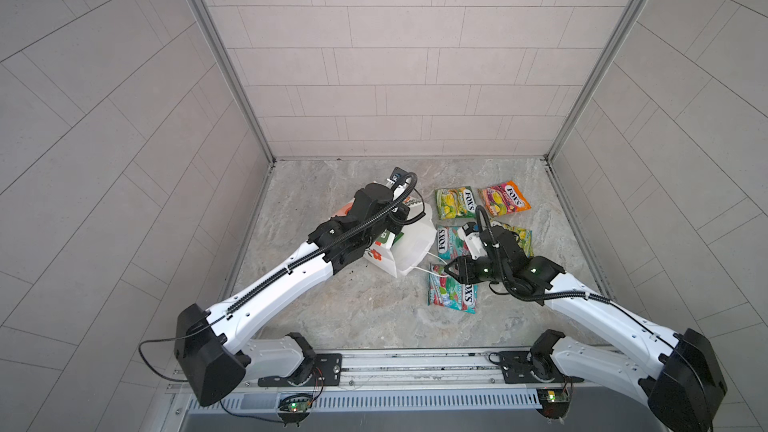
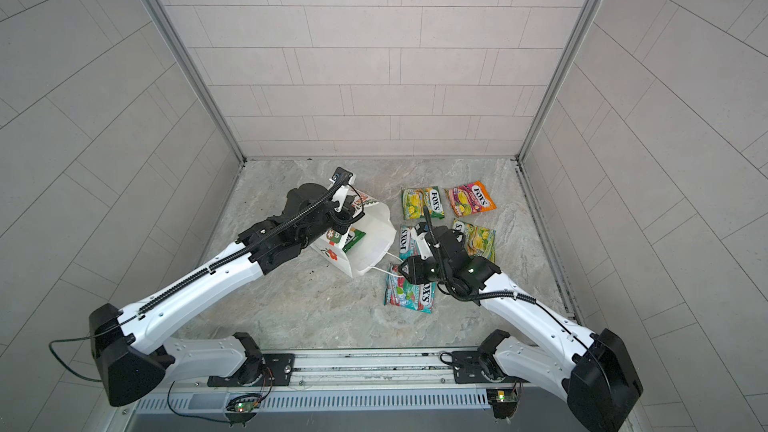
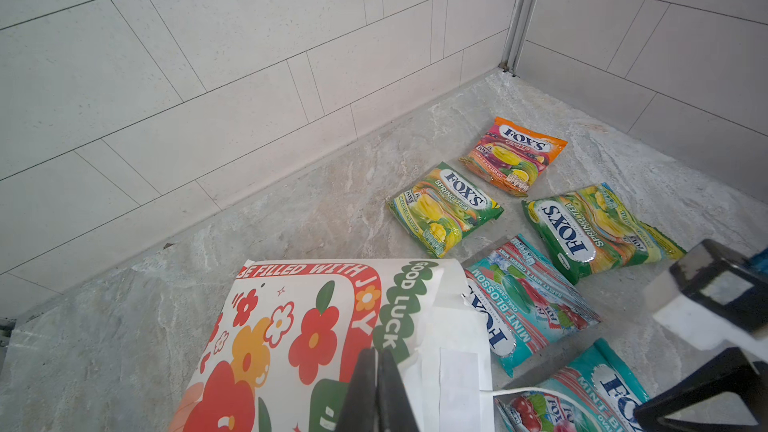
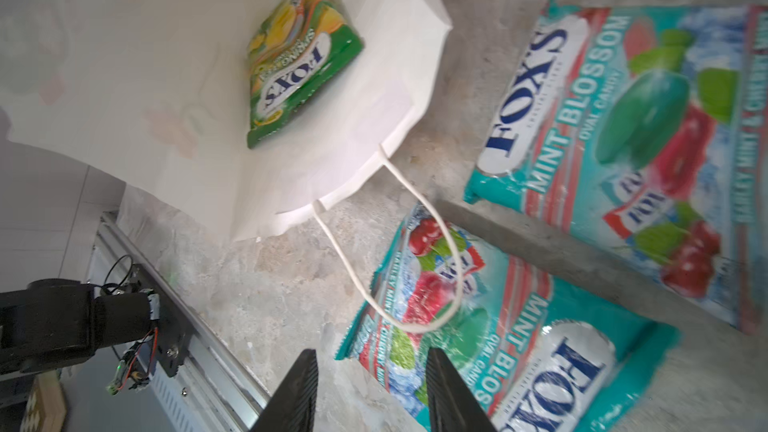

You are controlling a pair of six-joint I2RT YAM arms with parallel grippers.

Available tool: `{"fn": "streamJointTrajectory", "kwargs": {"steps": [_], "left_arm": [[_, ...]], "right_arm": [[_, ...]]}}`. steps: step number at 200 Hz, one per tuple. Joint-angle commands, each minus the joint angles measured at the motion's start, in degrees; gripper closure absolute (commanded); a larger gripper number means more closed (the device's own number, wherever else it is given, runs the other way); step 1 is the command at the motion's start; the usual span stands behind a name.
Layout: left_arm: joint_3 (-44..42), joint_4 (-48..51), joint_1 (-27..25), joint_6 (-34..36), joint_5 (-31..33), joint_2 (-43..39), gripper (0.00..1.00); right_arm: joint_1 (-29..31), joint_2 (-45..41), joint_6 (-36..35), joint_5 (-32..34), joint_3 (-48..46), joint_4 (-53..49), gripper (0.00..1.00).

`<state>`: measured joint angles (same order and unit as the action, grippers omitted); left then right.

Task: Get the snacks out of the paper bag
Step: 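Move the right gripper back into the bag toward the last green packet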

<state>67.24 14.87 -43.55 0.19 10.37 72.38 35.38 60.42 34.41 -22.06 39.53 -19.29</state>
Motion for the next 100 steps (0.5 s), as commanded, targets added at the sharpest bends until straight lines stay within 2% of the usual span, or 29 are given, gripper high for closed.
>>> {"fn": "streamJointTrajectory", "kwargs": {"steps": [1,53,100], "left_arm": [[-0.4,-1.8,-0.3,-1.0,-0.5,-1.5,1.0],[-0.5,-2.7,-0.3,-2.5,-2.6,-1.7,1.0],[-1.1,-4.1,-0.3,-3.4,-2.5,-2.3,1.0]], "right_arm": [[2.2,2.3,1.4,-1.6,2.0,5.0,0.58],[5.7,12.4,4.2,-4.9,7.0,10.1,0.62],[7.2,22.4,7.0,-4.9,11.8,13.6,0.66]]}}
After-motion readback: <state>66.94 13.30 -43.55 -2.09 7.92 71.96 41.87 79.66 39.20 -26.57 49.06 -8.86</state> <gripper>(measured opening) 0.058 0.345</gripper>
